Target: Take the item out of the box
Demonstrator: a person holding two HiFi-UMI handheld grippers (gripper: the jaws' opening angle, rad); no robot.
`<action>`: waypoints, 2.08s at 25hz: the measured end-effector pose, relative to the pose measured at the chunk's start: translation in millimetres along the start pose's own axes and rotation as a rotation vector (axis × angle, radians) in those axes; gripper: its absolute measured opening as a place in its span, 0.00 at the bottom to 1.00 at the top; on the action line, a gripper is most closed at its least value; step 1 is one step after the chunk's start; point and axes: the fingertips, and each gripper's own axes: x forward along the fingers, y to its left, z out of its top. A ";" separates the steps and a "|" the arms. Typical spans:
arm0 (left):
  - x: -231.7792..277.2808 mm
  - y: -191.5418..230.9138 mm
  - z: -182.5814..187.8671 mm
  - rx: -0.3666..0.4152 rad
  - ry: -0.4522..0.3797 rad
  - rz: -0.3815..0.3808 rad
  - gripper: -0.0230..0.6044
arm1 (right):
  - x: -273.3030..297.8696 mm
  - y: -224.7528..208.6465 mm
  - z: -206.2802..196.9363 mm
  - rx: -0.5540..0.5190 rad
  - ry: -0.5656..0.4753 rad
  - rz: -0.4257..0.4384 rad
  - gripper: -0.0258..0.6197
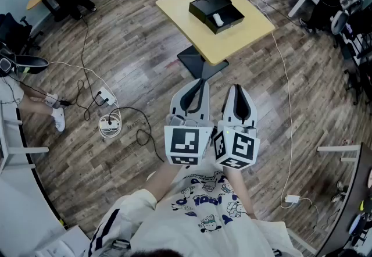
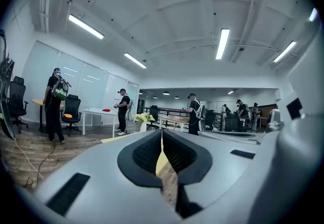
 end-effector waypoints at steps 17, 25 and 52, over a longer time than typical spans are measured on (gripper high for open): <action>23.4 -8.1 -3.9 0.000 0.017 0.006 0.07 | 16.6 -19.1 -2.7 0.011 0.012 0.004 0.11; 61.2 -8.5 -11.0 -0.010 0.028 0.030 0.07 | 48.0 -39.9 -3.4 0.006 0.015 0.032 0.11; 176.6 15.7 -36.9 -0.051 0.108 0.087 0.07 | 161.0 -90.7 -27.3 0.036 0.092 0.053 0.11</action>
